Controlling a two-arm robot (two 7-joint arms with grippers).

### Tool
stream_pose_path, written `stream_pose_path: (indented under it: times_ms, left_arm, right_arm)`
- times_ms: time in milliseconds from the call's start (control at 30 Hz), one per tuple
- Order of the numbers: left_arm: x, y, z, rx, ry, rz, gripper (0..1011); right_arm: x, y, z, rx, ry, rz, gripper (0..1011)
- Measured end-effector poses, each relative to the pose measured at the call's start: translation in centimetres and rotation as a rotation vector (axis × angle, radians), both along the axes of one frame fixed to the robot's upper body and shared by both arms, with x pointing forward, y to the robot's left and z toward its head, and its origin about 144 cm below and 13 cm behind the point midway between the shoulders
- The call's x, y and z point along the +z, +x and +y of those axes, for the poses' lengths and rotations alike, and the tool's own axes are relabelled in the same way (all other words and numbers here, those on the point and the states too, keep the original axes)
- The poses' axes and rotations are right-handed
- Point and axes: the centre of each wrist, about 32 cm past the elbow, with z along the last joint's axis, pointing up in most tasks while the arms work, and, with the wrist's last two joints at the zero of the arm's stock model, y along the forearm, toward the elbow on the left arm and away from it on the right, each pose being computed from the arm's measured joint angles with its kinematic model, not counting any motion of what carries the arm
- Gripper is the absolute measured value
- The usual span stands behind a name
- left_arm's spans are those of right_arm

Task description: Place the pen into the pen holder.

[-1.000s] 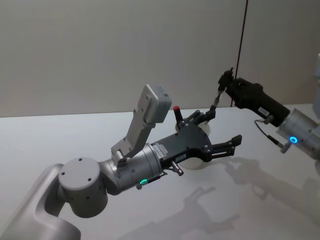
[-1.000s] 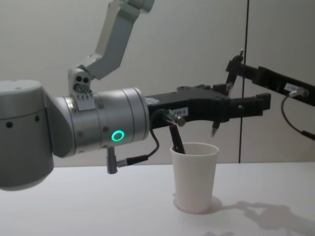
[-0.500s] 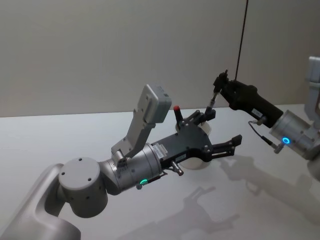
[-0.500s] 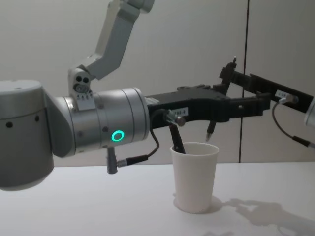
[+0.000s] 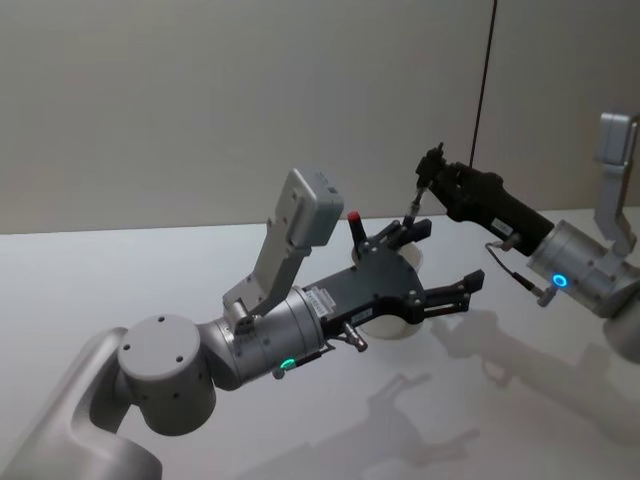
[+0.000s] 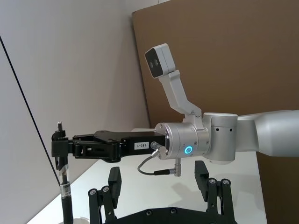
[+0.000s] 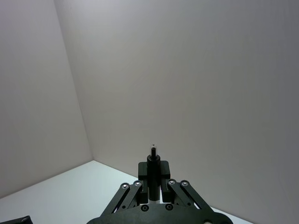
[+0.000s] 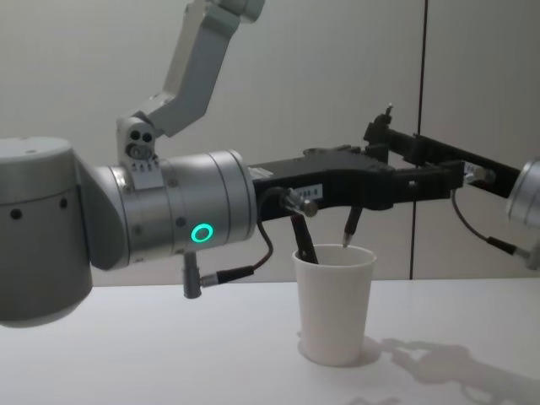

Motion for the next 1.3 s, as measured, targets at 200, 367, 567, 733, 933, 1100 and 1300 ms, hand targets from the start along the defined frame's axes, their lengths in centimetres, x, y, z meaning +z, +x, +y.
stream_pose_path:
  times_ms: [200,367,567,733,933,1100,1300]
  left_arm:
    - [0.0,0.0,0.0,0.0,0.0,0.0,1003]
    - [0.0,0.0,0.0,0.0,0.0,0.0,1003]
    - [0.0,0.0,0.0,0.0,0.0,0.0,1003]
    - [0.0,0.0,0.0,0.0,0.0,0.0,1003]
    - [0.0,0.0,0.0,0.0,0.0,0.0,1003]
    - [0.0,0.0,0.0,0.0,0.0,0.0,1003]
    - [0.0,0.0,0.0,0.0,0.0,0.0,1003]
  right_arm:
    - [0.07,0.19,0.22,0.002,-0.011,0.006,143]
    - [0.13,0.31,0.35,0.003,-0.018,0.011,226]
    - [0.23,0.44,0.42,0.002,-0.024,0.016,391]
    - [0.31,0.52,0.44,0.001,-0.026,0.017,555]
    - [0.37,0.55,0.36,0.001,-0.024,0.017,754]
    - [0.61,0.53,0.22,0.001,-0.022,0.013,902]
    - [0.9,0.17,-0.05,-0.005,-0.018,0.013,1002]
